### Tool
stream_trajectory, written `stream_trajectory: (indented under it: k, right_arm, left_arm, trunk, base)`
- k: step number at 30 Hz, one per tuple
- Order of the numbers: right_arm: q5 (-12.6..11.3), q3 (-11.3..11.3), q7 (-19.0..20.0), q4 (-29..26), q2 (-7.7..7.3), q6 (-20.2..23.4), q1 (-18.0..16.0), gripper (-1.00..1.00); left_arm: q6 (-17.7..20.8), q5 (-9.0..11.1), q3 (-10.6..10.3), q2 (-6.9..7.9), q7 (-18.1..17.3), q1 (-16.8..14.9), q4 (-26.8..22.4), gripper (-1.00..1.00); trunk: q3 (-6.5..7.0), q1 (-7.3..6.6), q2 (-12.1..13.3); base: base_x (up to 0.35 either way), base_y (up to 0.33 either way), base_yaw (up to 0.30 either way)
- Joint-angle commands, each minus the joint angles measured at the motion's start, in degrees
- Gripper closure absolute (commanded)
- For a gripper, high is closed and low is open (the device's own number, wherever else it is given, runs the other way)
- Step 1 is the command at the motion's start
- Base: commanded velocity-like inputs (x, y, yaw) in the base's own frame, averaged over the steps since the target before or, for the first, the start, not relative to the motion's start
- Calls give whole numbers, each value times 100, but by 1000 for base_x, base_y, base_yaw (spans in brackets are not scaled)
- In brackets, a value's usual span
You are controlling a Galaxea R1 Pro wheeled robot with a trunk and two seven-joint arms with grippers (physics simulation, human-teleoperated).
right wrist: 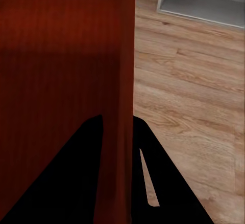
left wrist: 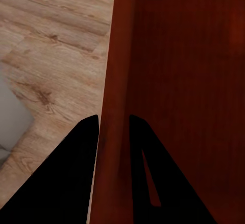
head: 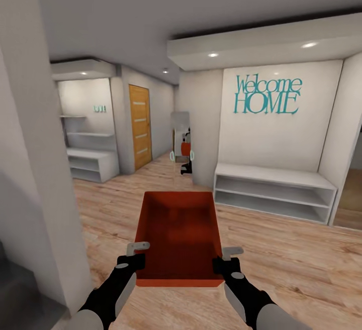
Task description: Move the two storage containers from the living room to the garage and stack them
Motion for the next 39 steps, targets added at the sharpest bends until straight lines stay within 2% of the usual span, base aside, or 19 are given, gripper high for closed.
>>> stream_trajectory:
  k: [1,39]
  right_arm:
    - [-15,-38,-19,-57,-2,-8,-9,100]
    - [-15,-30,-19,-57,-2,-12,-9,100]
  left_arm:
    - [47,-7,261,256,240,-1,-6,100]
    - [47,4,264,290,240,-1,2,100]
  trunk:
    - [-9,4,-7]
    - [-9,4,-7]
  base:
    - [326,0,0]
    - [326,0,0]
